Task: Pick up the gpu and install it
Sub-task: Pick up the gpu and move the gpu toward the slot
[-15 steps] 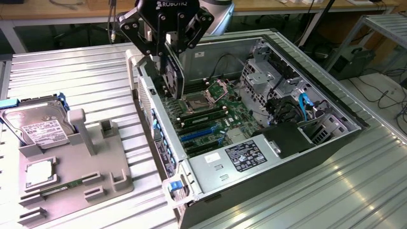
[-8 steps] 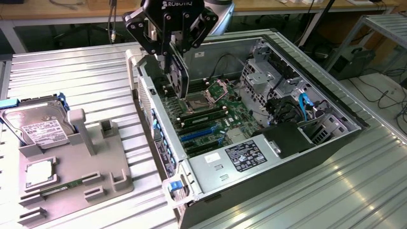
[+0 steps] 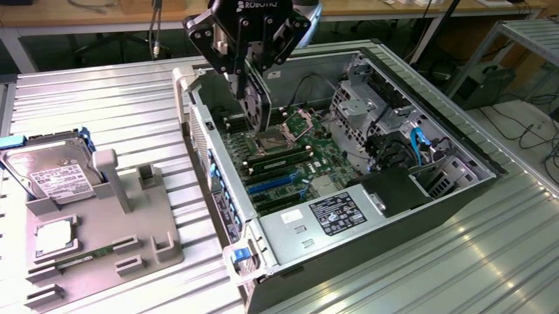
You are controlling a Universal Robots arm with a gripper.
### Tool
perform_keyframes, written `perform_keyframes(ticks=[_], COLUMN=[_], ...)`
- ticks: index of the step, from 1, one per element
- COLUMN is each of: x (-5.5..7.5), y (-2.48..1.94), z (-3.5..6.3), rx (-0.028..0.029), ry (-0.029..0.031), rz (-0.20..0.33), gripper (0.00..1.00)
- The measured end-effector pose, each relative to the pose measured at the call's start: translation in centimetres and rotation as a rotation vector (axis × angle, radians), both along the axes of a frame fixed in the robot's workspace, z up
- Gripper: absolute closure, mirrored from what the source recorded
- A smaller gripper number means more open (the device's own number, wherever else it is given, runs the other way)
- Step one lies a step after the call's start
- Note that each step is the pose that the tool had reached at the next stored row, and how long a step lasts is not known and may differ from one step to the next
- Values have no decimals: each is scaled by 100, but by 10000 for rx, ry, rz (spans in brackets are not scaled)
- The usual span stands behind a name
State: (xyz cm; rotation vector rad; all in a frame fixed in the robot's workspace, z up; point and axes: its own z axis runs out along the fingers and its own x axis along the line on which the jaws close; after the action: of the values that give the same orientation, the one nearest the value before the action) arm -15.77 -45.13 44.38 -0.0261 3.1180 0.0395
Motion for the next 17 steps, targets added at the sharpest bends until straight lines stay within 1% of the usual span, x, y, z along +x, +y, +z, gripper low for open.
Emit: perform_keyframes(ticks=[11,17], x=[153,258], y=[0,0], z=[0,1], rx=[-1,-1], ry=[1,1], rz=[0,-1], gripper=[72,72])
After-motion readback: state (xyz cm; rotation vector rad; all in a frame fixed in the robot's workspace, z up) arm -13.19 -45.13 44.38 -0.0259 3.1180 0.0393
